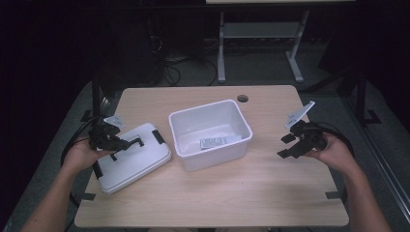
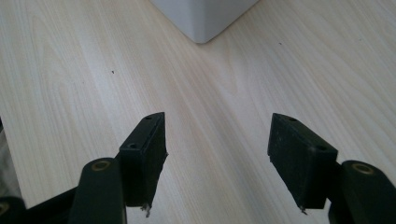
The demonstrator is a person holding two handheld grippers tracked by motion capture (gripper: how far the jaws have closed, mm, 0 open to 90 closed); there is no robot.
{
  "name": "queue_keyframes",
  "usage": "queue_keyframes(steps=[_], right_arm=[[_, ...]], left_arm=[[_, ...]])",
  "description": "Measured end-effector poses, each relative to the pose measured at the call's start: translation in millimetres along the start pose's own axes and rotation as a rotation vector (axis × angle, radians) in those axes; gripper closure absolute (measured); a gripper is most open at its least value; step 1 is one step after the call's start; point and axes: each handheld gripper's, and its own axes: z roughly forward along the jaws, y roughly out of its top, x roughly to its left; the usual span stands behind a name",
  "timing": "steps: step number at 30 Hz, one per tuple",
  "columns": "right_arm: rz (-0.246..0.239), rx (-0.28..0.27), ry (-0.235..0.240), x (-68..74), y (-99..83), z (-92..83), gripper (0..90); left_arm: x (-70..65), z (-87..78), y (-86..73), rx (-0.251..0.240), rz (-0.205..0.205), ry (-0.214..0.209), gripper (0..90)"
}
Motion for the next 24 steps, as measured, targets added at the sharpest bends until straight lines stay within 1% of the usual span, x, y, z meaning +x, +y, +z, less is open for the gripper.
queue_keyframes(steps=[2, 5, 9, 11, 12, 13, 16, 19, 21, 24], right_arm=[[-0.004, -0.002, -0.001, -0.3, -0.8, 0.2, 36.4], [0.001, -0.001, 0.0, -0.2, -2.4, 1.2, 36.3], [0.005, 0.002, 0.001, 0.1, -3.3, 2.2, 36.3], [0.004, 0.002, 0.002, 0.2, -3.4, 2.2, 36.5], [0.005, 0.002, 0.001, 0.2, -3.5, 2.0, 36.4], [0.005, 0.002, 0.001, 0.1, -3.5, 1.7, 36.5], [0.004, -0.001, -0.002, 0.6, -3.6, 1.1, 36.6], [0.005, 0.0, -0.003, 1.1, -4.0, 1.0, 36.7], [0.008, 0.004, 0.001, 1.3, -3.8, 1.7, 37.0], [0.007, 0.007, 0.004, 1.2, -3.5, 1.8, 37.2]], left_arm=[[0.3, -5.3, 0.2, 0.004, 0.009, 0.001, 84.7], [0.4, -11.3, 0.2, 0.001, 0.01, 0.004, 84.7], [0.8, -20.4, -0.1, -0.014, 0.014, 0.001, 84.7], [1.3, -24.5, 0.1, -0.013, 0.024, 0.002, 84.7], [0.8, -26.2, 0.0, -0.016, 0.019, 0.004, 84.7], [1.3, -28.5, 0.1, -0.014, 0.026, 0.002, 84.7], [1.1, -34.2, 0.1, -0.025, 0.028, -0.007, 84.7], [1.3, -41.2, 0.9, -0.025, 0.034, -0.007, 84.7], [1.8, -46.8, 1.9, -0.017, 0.037, -0.004, 84.7], [3.1, -56.2, 3.4, -0.016, 0.032, -0.001, 84.7]])
